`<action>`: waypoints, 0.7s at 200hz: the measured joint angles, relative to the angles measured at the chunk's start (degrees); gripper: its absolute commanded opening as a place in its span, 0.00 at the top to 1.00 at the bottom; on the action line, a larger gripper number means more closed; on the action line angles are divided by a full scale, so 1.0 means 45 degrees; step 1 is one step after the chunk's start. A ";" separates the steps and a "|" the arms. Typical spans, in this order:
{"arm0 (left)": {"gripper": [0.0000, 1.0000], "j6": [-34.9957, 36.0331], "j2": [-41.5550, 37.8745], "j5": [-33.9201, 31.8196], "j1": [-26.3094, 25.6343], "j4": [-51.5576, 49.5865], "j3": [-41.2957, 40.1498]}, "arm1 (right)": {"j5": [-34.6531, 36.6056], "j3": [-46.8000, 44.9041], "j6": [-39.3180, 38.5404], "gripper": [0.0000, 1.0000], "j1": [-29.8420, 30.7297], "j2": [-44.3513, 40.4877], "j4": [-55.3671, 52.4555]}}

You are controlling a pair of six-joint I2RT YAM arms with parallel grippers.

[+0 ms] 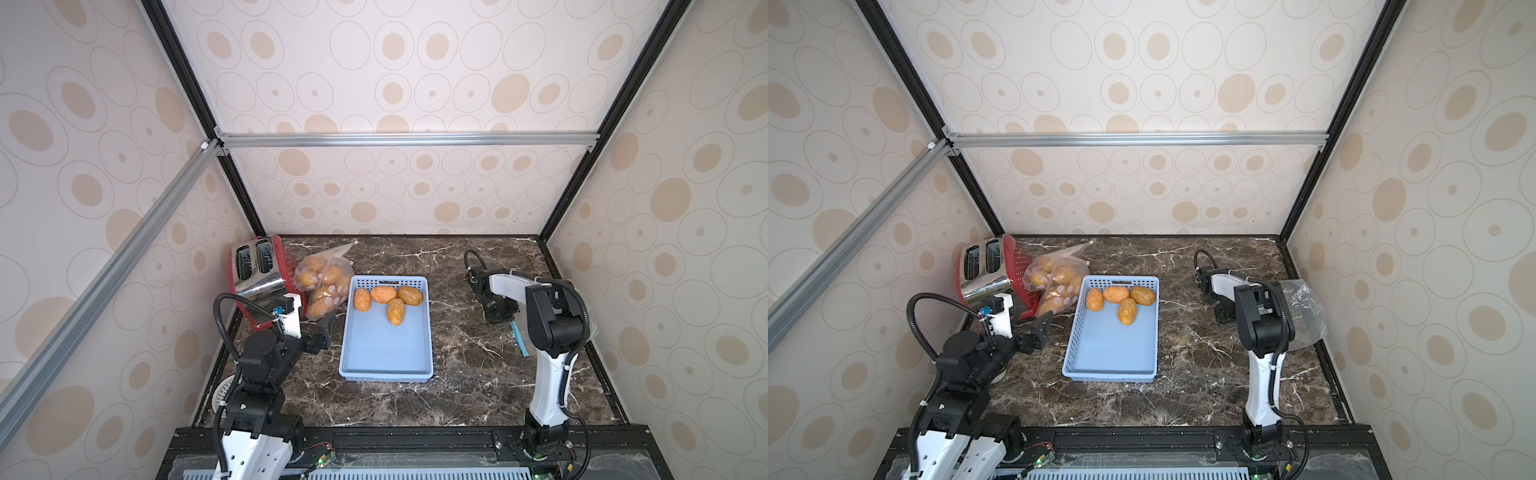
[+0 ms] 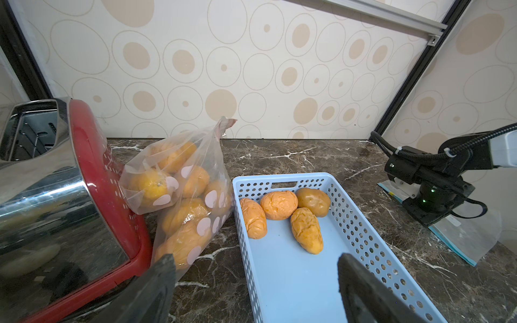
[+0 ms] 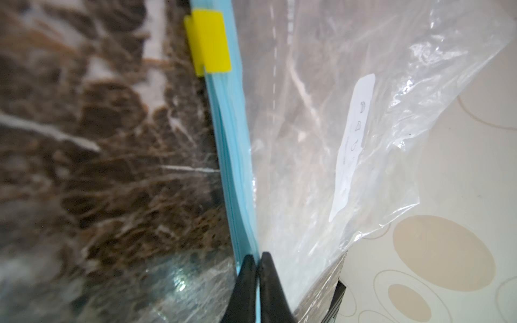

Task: Put the potatoes into a zipper bag and zip it
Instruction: Pick up the zipper food storage bag at the center of the board.

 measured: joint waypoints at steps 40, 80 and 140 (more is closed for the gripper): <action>0.10 0.0005 0.0000 -0.0083 0.0000 -0.0029 0.0000 | -0.0345 -0.0039 -0.0194 1.00 0.0000 -0.0029 0.0359; 0.20 0.0058 0.0000 -0.0219 0.0000 -0.0078 0.0000 | -0.3376 -0.1190 -0.0117 1.00 0.0010 -0.1996 0.1156; 0.20 0.0534 0.2205 -0.0792 0.0000 -0.1039 0.1957 | -0.9564 -0.1797 0.1132 1.00 0.0549 -0.6518 0.2463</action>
